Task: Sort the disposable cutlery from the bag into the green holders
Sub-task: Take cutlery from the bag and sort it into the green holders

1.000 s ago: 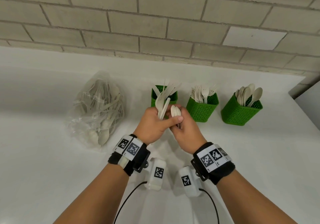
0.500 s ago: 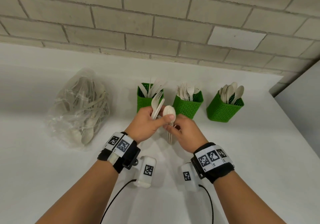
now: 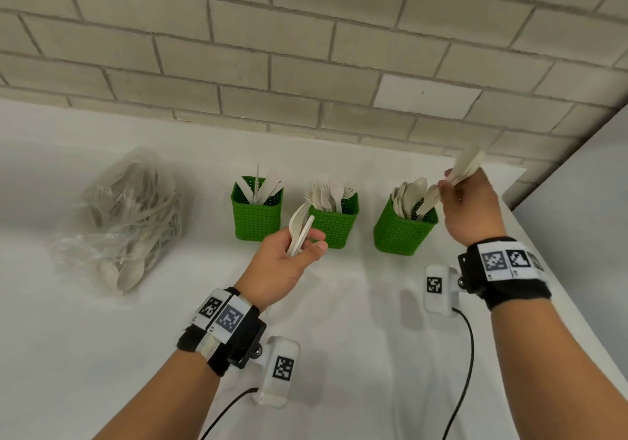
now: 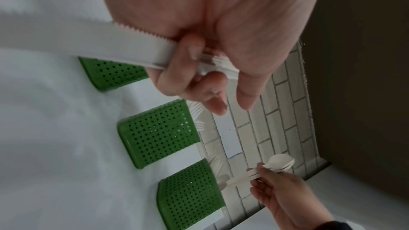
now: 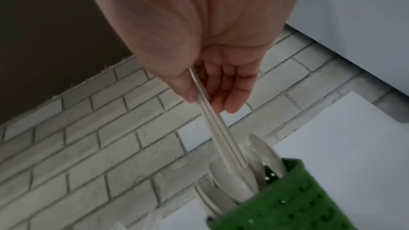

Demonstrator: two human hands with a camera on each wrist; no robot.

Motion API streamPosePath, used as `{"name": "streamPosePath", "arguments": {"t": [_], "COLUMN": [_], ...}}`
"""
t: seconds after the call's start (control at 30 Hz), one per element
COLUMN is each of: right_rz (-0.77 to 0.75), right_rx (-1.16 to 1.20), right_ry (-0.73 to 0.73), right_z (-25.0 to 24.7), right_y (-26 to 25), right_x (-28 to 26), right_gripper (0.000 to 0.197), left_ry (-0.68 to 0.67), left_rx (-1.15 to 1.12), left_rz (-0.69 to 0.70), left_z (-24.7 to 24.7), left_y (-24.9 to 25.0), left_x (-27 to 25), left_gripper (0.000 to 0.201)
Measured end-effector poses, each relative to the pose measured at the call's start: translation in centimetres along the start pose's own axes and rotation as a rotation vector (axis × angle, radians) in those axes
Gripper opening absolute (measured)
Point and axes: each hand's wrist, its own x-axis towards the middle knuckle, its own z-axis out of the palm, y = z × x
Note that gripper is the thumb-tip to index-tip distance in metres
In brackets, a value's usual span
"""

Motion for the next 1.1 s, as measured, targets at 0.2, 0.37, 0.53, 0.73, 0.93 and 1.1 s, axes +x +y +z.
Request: {"name": "streamPosePath", "arguments": {"t": [0.2, 0.37, 0.53, 0.73, 0.93, 1.1], "right_rz": [-0.058, -0.098, -0.067, -0.240, -0.238, -0.257], "right_rx": [-0.136, -0.223, -0.210, -0.111, 0.094, 0.431], "right_ry": [-0.221, -0.437, -0.521, -0.194, -0.094, -0.384], "right_z": [0.7, 1.2, 1.9, 3.2, 3.9, 4.7], "right_y": [1.1, 2.7, 3.0, 3.3, 0.8, -4.5], "right_x": [1.0, 2.2, 2.4, 2.0, -0.7, -5.7], "right_gripper": [0.033, 0.023, 0.056, 0.031, 0.020, 0.018], "left_ry": [0.026, 0.042, 0.055, 0.054, -0.021, -0.059], "left_rx": [-0.012, 0.002, 0.004, 0.055, -0.132, -0.282], "left_rz": [0.011, -0.004, -0.019, -0.019, -0.141, -0.150], "left_z": [2.5, 3.1, 3.3, 3.9, 4.3, 4.7], "left_y": [0.7, 0.7, 0.7, 1.0, 1.5, 1.4], "left_x": [0.0, 0.4, 0.9, 1.4, 1.6, 1.6], "left_gripper": [0.018, 0.016, 0.017, 0.017, 0.029, 0.036]}}
